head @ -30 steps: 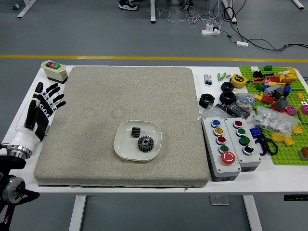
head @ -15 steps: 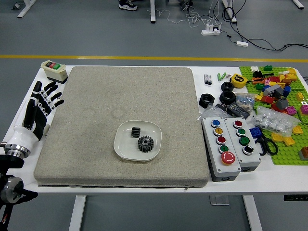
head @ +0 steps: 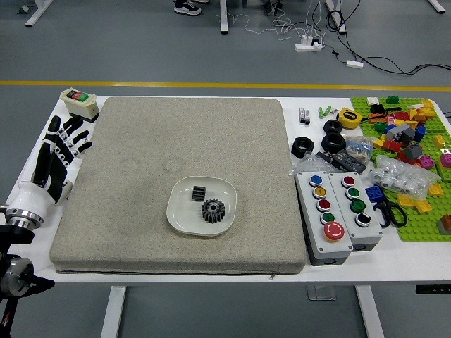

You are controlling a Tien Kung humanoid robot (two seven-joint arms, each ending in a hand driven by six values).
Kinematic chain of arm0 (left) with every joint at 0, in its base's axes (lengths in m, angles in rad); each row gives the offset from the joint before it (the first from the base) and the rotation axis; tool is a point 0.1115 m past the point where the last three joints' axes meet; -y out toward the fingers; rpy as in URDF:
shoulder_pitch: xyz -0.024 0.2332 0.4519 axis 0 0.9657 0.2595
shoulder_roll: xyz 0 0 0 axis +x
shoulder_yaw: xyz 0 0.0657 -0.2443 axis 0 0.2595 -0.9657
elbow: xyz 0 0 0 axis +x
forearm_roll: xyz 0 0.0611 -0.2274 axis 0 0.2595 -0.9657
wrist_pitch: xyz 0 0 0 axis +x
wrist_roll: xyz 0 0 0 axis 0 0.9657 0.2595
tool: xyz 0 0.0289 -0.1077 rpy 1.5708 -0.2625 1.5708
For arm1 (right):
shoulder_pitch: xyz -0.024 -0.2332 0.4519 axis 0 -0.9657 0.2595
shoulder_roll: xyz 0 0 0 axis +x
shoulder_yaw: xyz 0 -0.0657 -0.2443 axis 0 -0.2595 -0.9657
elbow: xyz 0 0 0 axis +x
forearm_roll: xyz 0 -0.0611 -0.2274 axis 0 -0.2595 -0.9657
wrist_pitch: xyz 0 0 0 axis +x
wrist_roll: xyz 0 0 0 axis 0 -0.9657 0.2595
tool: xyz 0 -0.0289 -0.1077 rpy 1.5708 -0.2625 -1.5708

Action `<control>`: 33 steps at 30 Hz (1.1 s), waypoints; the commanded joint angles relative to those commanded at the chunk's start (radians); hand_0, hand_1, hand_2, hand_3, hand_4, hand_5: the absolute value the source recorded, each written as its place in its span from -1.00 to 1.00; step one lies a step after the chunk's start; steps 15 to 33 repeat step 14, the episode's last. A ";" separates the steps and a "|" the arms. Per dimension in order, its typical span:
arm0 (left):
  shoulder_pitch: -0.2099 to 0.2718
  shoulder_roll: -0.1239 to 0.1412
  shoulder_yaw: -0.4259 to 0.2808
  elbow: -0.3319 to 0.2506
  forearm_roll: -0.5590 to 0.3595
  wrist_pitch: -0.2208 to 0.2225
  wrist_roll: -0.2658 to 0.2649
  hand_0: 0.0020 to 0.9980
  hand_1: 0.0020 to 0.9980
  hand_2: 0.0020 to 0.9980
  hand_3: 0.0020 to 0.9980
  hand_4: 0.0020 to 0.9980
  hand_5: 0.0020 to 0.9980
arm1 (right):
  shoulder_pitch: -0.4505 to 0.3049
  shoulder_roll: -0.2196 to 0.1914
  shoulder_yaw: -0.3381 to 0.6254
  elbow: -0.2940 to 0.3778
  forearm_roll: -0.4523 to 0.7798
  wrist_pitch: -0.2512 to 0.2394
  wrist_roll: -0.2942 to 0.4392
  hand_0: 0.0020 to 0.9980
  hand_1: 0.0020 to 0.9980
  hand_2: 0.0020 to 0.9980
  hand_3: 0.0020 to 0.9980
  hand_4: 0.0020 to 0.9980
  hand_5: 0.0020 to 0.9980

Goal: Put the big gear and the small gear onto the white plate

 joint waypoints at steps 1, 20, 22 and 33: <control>0.000 0.000 0.000 -0.001 0.004 0.000 -0.002 0.63 0.82 0.92 0.76 0.91 1.00 | 0.000 0.000 0.000 0.000 -0.001 0.000 0.000 0.42 0.50 0.59 0.32 0.70 0.36; 0.000 -0.001 0.002 -0.009 0.085 -0.049 -0.004 0.77 0.95 0.97 0.79 0.91 1.00 | 0.002 0.002 0.004 0.000 -0.003 0.000 -0.001 0.42 0.49 0.59 0.32 0.70 0.36; 0.000 -0.001 0.002 -0.009 0.085 -0.049 -0.004 0.77 0.95 0.97 0.79 0.91 1.00 | 0.002 0.002 0.004 0.000 -0.003 0.000 -0.001 0.42 0.49 0.59 0.32 0.70 0.36; 0.000 -0.001 0.002 -0.009 0.085 -0.049 -0.004 0.77 0.95 0.97 0.79 0.91 1.00 | 0.002 0.002 0.004 0.000 -0.003 0.000 -0.001 0.42 0.49 0.59 0.32 0.70 0.36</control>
